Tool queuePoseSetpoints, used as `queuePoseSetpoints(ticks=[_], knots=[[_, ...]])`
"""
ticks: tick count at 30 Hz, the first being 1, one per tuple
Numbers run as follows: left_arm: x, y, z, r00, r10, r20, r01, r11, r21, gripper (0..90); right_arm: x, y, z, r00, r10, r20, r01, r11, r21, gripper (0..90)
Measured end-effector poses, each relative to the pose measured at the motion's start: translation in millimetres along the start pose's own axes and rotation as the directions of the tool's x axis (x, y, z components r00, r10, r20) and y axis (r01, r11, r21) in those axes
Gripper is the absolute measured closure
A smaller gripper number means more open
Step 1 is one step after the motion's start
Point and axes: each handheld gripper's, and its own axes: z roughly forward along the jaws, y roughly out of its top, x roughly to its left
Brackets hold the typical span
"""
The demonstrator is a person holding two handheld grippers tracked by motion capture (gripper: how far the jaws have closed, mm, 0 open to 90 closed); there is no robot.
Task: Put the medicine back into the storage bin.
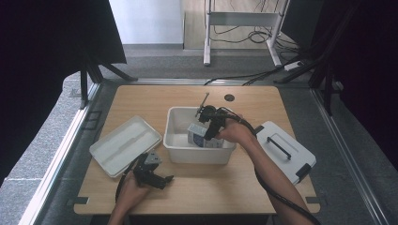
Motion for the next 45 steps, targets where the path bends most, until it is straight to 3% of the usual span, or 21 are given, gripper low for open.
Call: queuePoseSetpoints(ticks=[9,14,17,24,31,39,45], knots=[[-0.3,-0.1,-0.2,1.0,-0.002,-0.003,0.002,1.0,0.002,2.3,-0.5,-21.8,-27.5,0.9995,0.031,0.011,-0.029,0.991,-0.129,18.4],[-0.5,-0.1,-0.4,1.0,-0.003,-0.006,0.003,1.0,0.006,2.0,2.9,-38.0,-41.0,0.9982,0.059,0.008,-0.056,0.975,-0.215,11.4],[-0.9,0.0,0.2,1.0,-0.003,-0.006,0.003,1.0,0.005,1.5,4.6,-47.9,-46.4,0.9972,0.075,0.004,-0.071,0.966,-0.249,1.0],[-2.0,0.3,0.2,0.9998,-0.012,-0.013,0.012,0.9999,0.009,0.8,8.4,-76.1,-57.1,0.9953,0.095,0.016,-0.085,0.945,-0.315,0.0],[-1.9,0.4,0.3,0.9999,-0.011,-0.012,0.012,0.9999,0.009,0.7,13.6,-105.5,-59.3,0.9919,0.124,0.029,-0.107,0.932,-0.346,0.0],[-1.6,0.6,0.6,0.9998,-0.013,-0.012,0.013,0.9999,0.008,0.3,21.6,-137.9,-47.4,0.985,0.173,0.004,-0.157,0.902,-0.402,0.0],[-1.5,0.7,1.0,0.9998,-0.016,-0.015,0.016,0.9998,0.009,0.0,27.0,-157.7,-31.0,0.9788,0.204,0.015,-0.177,0.881,-0.439,0.0]])
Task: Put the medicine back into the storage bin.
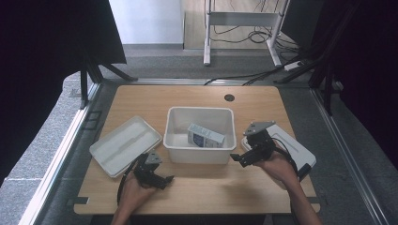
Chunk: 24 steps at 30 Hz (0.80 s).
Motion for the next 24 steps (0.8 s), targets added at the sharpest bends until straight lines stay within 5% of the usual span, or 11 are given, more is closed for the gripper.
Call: queuePoseSetpoints(ticks=[12,24], knots=[[-0.2,-0.1,0.1,1.0,-0.001,-0.001,0.001,1.0,-0.001,0.0,11.9,-48.0,31.1,0.9997,0.009,0.024,-0.009,1.0,-0.02,0.0],[-0.2,0.0,-0.1,1.0,0.002,0.001,-0.002,1.0,0.0,0.0,18.2,-86.8,57.6,0.9973,0.069,0.025,-0.069,0.998,-0.01,0.0]])
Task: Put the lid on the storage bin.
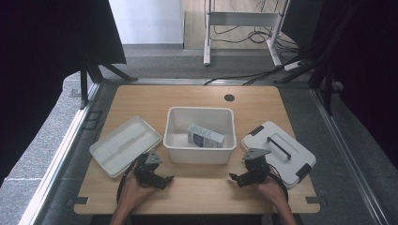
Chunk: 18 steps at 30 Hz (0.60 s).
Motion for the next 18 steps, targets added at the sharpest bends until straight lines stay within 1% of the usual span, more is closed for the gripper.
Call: queuePoseSetpoints(ticks=[3,5,8,10,11,13,18], knots=[[1.0,0.4,-0.3,1.0,-0.005,0.006,0.005,1.0,-0.001,0.0,0.5,-3.2,1.6,0.9999,-0.008,0.007,0.008,1.0,0.011,0.0],[1.4,1.4,-1.3,1.0,-0.004,0.005,0.004,1.0,0.004,0.0,0.5,-5.3,1.9,1.0,0.003,0.004,-0.003,1.0,0.007,0.0],[1.7,3.9,-5.4,0.9999,0.007,-0.008,-0.007,0.9999,0.008,0.0,0.6,-9.0,3.5,1.0,0.006,0.0,-0.006,1.0,0.007,0.0],[3.1,5.6,-9.3,0.9999,0.007,-0.011,-0.007,1.0,0.004,0.0,0.0,-12.3,5.3,0.9999,0.014,-0.002,-0.014,1.0,0.015,0.0],[3.9,6.3,-10.8,0.9999,0.007,-0.01,-0.007,1.0,0.0,0.0,-0.6,-13.4,5.6,0.9998,0.02,-0.005,-0.02,1.0,0.01,0.0],[7.0,8.6,-14.9,0.9999,0.007,-0.015,-0.008,1.0,-0.004,0.0,-1.9,-14.7,5.0,0.9996,0.028,-0.007,-0.028,1.0,0.0,0.0],[16.7,16.7,-27.5,0.9994,0.025,-0.026,-0.025,0.9996,0.014,0.0,-1.8,-15.1,4.9,0.9997,0.025,0.0,-0.025,1.0,0.002,0.0]])
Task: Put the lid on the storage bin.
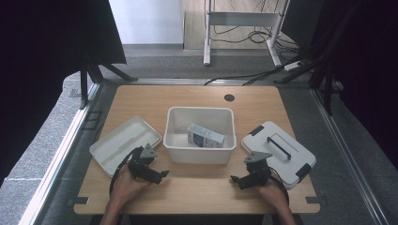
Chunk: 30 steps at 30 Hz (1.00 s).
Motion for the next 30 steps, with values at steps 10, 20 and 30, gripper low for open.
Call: queuePoseSetpoints(ticks=[10,20,30], knots=[[30.5,6.0,-23.0,0.9996,-0.026,-0.008,0.026,0.9995,0.016,0.0,0.1,0.0,0.0,1.0,0.0,0.001,0.0,1.0,0.0,0.0],[74.4,13.3,-43.9,0.9985,-0.045,-0.03,0.047,0.9971,0.06,4.4,0.0,-0.1,0.0,1.0,0.0,0.0,0.0,1.0,-0.001,0.0],[123.0,22.1,-51.1,0.9986,-0.038,-0.036,0.045,0.9765,0.211,24.8,0.0,-0.1,0.0,1.0,0.001,0.0,-0.001,1.0,-0.001,0.0]])
